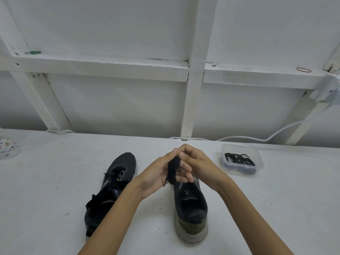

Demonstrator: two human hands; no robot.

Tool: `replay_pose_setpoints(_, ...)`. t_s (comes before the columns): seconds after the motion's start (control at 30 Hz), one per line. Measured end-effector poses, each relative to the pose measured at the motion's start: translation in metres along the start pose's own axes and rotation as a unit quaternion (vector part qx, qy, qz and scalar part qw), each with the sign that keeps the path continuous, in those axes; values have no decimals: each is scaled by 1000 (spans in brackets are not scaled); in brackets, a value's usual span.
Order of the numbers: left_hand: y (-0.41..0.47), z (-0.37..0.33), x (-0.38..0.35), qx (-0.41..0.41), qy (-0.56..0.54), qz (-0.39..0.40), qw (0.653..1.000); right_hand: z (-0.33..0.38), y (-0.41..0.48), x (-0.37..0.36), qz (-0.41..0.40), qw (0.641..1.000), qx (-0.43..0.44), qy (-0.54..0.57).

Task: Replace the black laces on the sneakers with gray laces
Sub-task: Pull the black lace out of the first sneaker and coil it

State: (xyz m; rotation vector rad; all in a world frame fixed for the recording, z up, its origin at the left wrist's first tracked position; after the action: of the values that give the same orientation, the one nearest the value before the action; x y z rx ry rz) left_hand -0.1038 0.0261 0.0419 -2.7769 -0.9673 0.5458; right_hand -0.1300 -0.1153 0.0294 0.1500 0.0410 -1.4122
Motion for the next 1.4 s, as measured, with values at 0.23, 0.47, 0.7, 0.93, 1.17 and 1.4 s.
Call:
replay_pose_setpoints(0.23,10,-2,-7,-28,-51,-68,996,-8,5,-12,-71,996,38,44)
replay_pose_setpoints(0.47,17,-1,-12,-57,-25,-146,987,-8,8,-24,-155,982,106,11)
replay_pose_setpoints(0.7,21,5,-12,-89,-87,-209,970,-11,7,-27,-179,972,150,-1)
replay_pose_setpoints(0.93,23,9,-21,-124,-139,-242,952,-8,6,-29,-178,970,165,22)
replay_pose_setpoints(1.17,20,14,-17,-142,-251,-251,924,-3,5,-28,-155,973,167,-49)
replay_pose_setpoints(1.4,11,18,1,-141,-121,-155,970,-6,6,-19,-159,982,89,55)
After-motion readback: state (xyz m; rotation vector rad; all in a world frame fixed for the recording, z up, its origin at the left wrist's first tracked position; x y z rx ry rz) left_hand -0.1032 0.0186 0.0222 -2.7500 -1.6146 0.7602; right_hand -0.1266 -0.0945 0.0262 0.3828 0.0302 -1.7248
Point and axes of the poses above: each hand's wrist, its own y-axis towards the middle knuckle, its own x-axis out of the back of the hand, z = x × y, the point moved 2 cm from there along y, towards the middle knuckle, and after that the axes turned 4 degrees about x, right-handed, at the moved point
